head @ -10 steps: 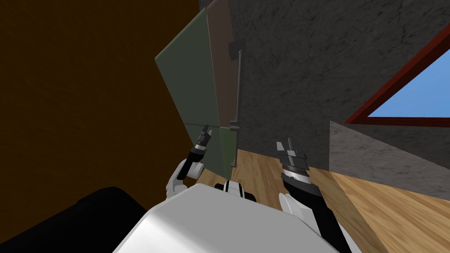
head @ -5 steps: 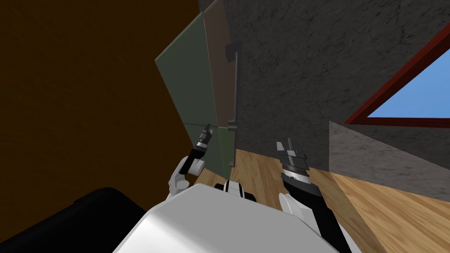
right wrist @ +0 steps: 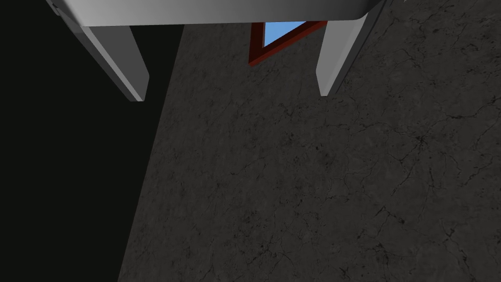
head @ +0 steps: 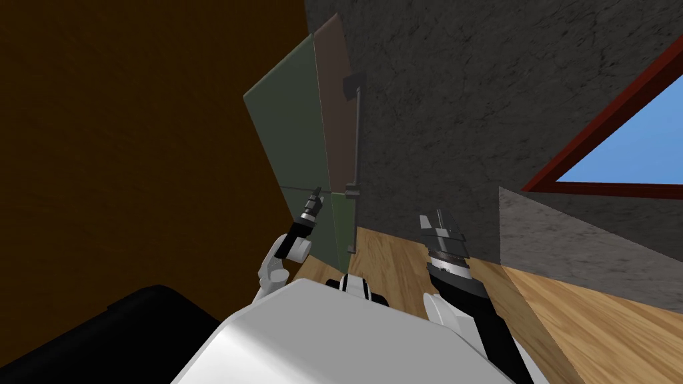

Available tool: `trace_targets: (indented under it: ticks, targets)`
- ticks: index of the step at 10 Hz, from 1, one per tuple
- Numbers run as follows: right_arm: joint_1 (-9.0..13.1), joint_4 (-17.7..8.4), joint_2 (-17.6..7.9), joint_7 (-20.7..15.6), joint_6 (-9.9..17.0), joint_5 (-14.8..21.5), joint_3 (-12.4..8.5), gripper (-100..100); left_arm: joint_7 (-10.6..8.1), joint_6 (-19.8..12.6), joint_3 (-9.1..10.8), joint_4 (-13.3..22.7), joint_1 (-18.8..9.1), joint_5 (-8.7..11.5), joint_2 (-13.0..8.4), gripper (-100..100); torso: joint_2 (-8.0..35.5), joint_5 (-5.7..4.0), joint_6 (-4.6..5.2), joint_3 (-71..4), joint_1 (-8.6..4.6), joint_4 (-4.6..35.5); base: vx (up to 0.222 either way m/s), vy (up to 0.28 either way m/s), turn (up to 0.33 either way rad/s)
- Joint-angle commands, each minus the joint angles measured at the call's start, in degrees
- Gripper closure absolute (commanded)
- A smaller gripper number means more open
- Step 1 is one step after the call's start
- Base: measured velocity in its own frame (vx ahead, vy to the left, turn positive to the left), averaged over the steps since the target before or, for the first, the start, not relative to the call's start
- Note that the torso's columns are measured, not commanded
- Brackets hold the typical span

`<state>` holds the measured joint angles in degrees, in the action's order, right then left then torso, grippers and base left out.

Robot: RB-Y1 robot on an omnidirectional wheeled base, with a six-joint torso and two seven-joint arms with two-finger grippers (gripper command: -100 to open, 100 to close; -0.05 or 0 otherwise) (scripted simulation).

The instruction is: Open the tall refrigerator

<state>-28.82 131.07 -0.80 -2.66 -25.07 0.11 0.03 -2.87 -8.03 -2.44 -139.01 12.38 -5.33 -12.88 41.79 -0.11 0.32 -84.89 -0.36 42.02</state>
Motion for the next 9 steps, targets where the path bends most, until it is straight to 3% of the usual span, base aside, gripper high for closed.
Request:
trace_targets:
  ticks: [1,9]
  targets:
    - [0.0,0.0,0.0,0.0,0.0,0.0,0.0,0,-0.14,-3.6,-0.43,0.2,-1.3,-0.1,0.1,-100,-0.1,-0.02,0.09,-0.1,-0.09,0.0,-0.003,-0.032,0.0]
    - [0.0,0.0,0.0,0.0,0.0,0.0,0.0,0,-0.55,-15.2,-0.71,0.6,-6.1,-0.6,0.6,-100,-0.6,-0.12,0.45,-0.4,-0.47,-0.3,-0.002,-0.038,0.014]
